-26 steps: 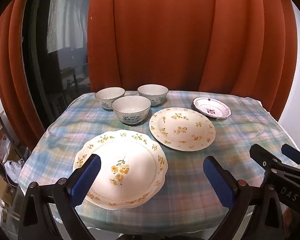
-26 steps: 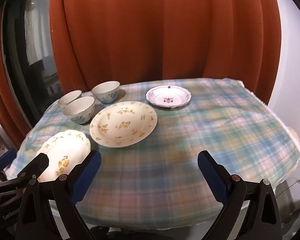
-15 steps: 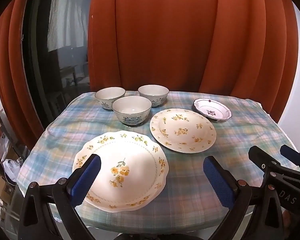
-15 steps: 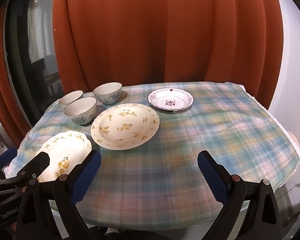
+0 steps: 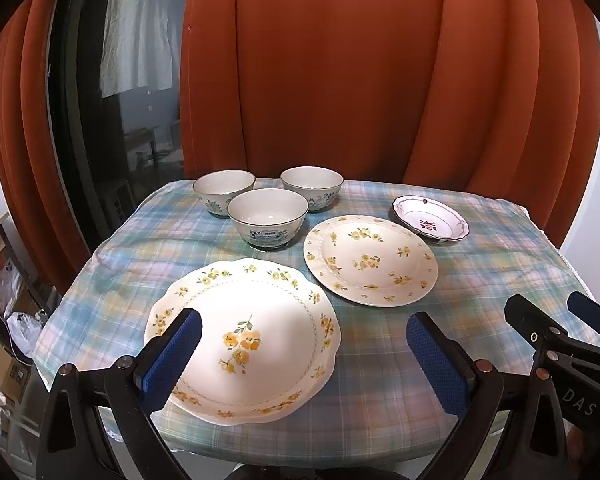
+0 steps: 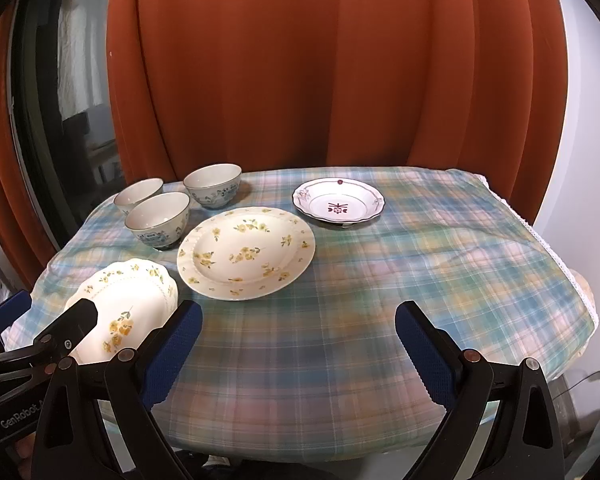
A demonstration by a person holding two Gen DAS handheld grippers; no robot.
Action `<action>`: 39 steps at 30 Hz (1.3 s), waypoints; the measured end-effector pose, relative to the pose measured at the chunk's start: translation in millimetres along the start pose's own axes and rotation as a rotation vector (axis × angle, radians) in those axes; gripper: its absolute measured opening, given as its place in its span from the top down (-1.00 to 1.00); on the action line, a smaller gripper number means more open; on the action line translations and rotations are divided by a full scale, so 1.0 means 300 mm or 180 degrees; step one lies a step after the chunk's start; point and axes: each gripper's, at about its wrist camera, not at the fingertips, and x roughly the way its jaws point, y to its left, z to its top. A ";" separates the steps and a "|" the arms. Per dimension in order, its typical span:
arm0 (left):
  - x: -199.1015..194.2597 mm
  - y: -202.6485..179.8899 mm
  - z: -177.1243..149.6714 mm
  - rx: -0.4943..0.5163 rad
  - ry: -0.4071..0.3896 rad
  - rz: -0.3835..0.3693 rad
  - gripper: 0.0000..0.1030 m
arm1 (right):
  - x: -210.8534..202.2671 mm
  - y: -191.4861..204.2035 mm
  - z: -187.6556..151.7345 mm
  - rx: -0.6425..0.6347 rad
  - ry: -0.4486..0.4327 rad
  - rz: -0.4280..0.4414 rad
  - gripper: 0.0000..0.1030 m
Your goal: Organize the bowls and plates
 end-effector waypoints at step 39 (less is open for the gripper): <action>-0.015 -0.005 -0.003 0.0025 0.0015 0.0070 -1.00 | -0.008 0.005 0.013 -0.0007 0.0020 0.0069 -0.91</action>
